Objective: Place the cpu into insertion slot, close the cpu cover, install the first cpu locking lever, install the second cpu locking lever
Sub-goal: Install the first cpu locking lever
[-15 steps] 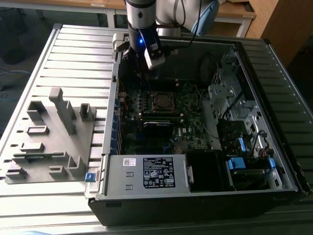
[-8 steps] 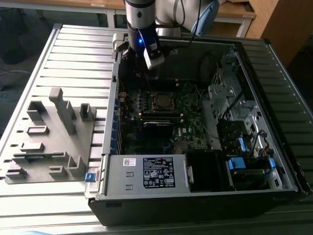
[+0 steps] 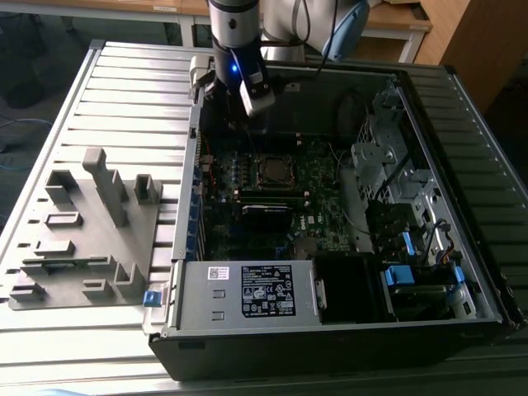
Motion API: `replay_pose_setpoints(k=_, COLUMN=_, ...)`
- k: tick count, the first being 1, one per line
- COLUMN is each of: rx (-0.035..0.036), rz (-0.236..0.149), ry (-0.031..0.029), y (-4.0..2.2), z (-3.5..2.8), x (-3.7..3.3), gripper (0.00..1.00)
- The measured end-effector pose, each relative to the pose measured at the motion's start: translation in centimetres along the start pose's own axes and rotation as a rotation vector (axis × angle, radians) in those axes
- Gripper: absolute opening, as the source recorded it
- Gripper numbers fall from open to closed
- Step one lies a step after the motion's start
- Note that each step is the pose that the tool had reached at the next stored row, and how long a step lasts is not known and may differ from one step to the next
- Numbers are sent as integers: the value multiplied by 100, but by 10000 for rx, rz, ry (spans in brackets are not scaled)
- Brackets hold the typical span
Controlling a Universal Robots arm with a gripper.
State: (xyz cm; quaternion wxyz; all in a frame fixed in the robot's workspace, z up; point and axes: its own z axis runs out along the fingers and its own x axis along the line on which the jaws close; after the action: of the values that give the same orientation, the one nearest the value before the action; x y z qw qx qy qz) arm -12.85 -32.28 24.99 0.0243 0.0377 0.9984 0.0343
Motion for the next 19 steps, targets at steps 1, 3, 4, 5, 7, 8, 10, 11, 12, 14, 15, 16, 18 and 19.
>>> replay_pose_setpoints(k=1, rx=-3, rz=0, ry=0, y=8, z=1, x=3, gripper=11)
replay_pose_setpoints(k=3, rx=-8, rz=0, ry=1, y=29, z=4, x=9, gripper=11)
replay_pose_setpoints(k=4, rx=-11, rz=1, ry=1, y=40, z=6, x=11, gripper=11)
replay_pose_setpoints(k=5, rx=-17, rz=0, ry=1, y=52, z=8, x=12, gripper=11)
replay_pose_setpoints(k=7, rx=-26, rz=1, ry=2, y=73, z=11, x=14, gripper=11)
replay_pose_setpoints(k=8, rx=-31, rz=2, ry=2, y=84, z=13, x=14, gripper=11)
replay_pose_setpoints(k=10, rx=-42, rz=1, ry=3, y=102, z=16, x=16, gripper=11)
replay_pose_setpoints(k=11, rx=-46, rz=2, ry=3, y=109, z=17, x=17, gripper=11)
replay_pose_setpoints(k=12, rx=-50, rz=2, ry=3, y=117, z=18, x=17, gripper=11)
replay_pose_setpoints(k=14, rx=-58, rz=3, ry=4, y=133, z=21, x=19, gripper=11)
replay_pose_setpoints(k=15, rx=-63, rz=3, ry=4, y=141, z=22, x=19, gripper=11)
replay_pose_setpoints(k=16, rx=-63, rz=3, ry=5, y=148, z=23, x=20, gripper=11)
replay_pose_setpoints(k=18, rx=-65, rz=1, ry=7, y=157, z=23, x=20, gripper=11)
replay_pose_setpoints(k=19, rx=-69, rz=0, ry=8, y=158, z=23, x=20, gripper=11)
